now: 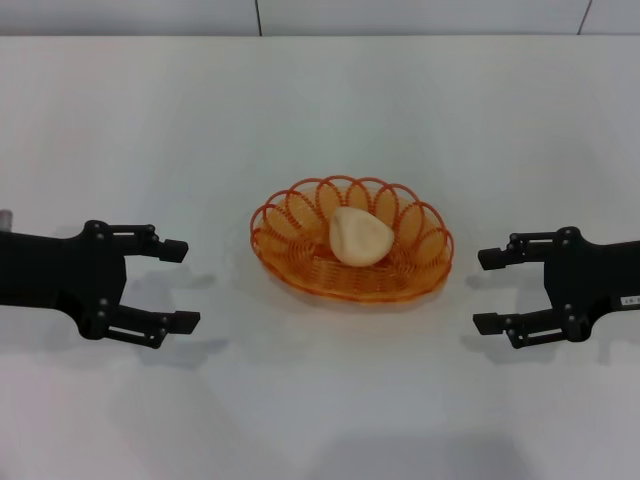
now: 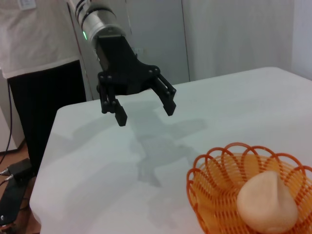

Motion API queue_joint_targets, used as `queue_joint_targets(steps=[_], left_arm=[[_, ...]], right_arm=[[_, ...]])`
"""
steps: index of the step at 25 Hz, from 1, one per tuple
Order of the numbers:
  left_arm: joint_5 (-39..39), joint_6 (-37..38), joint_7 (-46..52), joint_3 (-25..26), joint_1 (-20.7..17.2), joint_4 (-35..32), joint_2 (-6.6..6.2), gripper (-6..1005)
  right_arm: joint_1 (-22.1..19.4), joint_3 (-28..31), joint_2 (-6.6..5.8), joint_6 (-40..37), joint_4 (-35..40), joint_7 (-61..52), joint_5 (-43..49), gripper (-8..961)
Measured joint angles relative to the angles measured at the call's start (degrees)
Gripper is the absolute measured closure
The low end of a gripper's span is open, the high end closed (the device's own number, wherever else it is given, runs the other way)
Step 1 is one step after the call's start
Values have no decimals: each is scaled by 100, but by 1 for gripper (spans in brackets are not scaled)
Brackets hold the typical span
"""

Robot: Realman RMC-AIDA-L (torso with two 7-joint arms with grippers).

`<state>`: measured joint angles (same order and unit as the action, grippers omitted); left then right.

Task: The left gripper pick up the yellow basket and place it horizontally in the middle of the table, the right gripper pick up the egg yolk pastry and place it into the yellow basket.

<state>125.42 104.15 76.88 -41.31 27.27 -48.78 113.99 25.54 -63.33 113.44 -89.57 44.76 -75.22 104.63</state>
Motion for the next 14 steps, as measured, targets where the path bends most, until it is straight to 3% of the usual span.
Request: queue_joint_targets(steps=[14], left_arm=[[9, -29, 44, 0, 24, 0, 13, 131]], right_arm=[[-23, 6, -15, 0, 7, 3, 6, 182]])
